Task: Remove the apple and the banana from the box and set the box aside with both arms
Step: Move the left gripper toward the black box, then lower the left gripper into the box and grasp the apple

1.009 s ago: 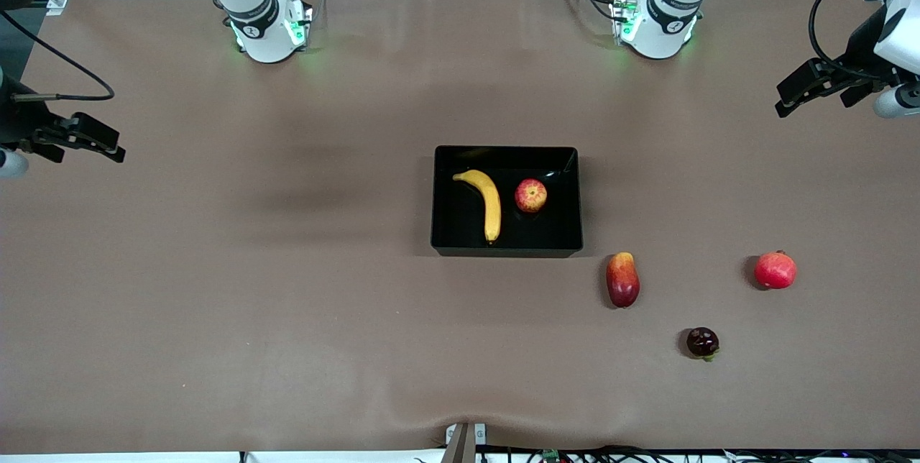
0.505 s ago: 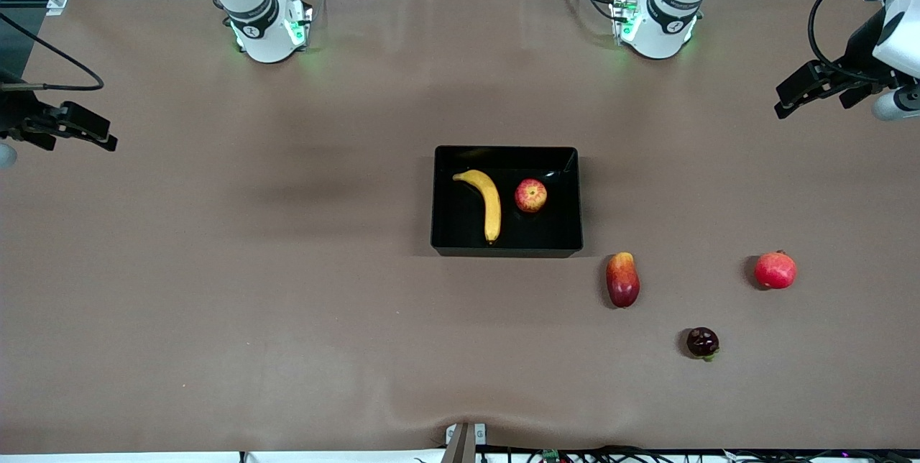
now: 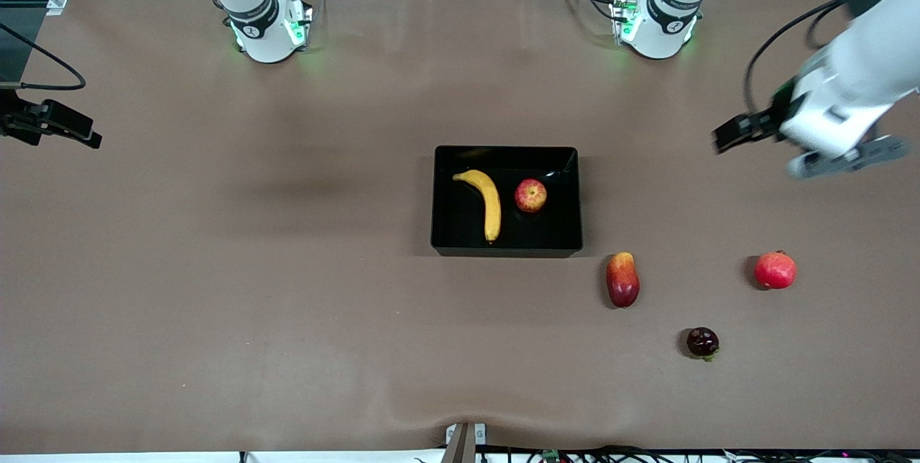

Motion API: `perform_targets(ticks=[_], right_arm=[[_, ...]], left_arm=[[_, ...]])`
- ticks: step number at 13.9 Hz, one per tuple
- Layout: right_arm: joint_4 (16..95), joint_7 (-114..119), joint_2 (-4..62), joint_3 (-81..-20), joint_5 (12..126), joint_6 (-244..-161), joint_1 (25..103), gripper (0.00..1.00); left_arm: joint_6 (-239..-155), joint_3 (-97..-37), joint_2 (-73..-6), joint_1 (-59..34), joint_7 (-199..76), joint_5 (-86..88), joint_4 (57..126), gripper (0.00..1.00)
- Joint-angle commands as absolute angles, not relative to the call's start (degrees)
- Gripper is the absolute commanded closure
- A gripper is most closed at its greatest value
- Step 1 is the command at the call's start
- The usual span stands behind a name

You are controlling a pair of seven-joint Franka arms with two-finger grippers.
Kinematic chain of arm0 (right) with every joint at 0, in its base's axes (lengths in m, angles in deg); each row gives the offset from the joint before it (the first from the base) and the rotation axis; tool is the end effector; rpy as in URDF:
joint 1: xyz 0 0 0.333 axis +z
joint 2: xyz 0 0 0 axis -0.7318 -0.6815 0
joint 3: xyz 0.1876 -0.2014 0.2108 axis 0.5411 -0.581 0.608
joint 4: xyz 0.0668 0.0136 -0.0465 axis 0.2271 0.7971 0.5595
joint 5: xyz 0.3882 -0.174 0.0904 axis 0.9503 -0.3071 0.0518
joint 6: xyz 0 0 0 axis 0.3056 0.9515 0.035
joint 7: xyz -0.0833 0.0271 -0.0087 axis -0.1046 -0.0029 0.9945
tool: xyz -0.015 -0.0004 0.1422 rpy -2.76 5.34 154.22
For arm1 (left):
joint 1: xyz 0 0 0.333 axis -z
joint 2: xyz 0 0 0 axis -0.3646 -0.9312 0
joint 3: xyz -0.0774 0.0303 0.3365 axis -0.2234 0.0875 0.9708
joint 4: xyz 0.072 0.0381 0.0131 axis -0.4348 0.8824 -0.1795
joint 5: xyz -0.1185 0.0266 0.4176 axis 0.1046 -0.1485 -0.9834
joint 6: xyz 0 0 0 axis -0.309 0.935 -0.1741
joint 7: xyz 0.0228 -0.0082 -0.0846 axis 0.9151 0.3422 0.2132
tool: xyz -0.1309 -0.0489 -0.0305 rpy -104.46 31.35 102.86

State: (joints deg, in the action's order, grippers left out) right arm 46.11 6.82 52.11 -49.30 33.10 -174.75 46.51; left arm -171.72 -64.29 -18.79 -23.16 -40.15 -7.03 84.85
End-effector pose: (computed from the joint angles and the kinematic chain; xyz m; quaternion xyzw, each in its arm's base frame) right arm 0.5916 -0.0490 0.6134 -0.9991 0.0355 0.0232 0.0099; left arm 0.5997 -0.1463 0.5480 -0.9911 -0.1211 0.0560 0.0016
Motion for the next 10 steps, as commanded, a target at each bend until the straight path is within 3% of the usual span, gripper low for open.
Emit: perform_targets(ticks=[1, 5, 10], right_arm=[[44.99, 6.34, 52.03, -48.85, 33.12, -174.49, 46.86, 0.00], [43.41, 6.34, 51.94, -48.76, 33.03, -174.49, 49.14, 0.00], [43.41, 6.34, 51.85, -48.76, 33.12, -174.49, 49.15, 0.00]], left_arm=[[-174.81, -69.27, -22.57, -22.96, -28.50, -6.24, 84.07, 0.00], [-184.20, -74.11, -26.18, -22.18, -15.21, -6.94, 88.53, 0.00], [-189.15, -74.21, -31.97, -13.23, -1.84, -11.32, 91.10, 0.00]])
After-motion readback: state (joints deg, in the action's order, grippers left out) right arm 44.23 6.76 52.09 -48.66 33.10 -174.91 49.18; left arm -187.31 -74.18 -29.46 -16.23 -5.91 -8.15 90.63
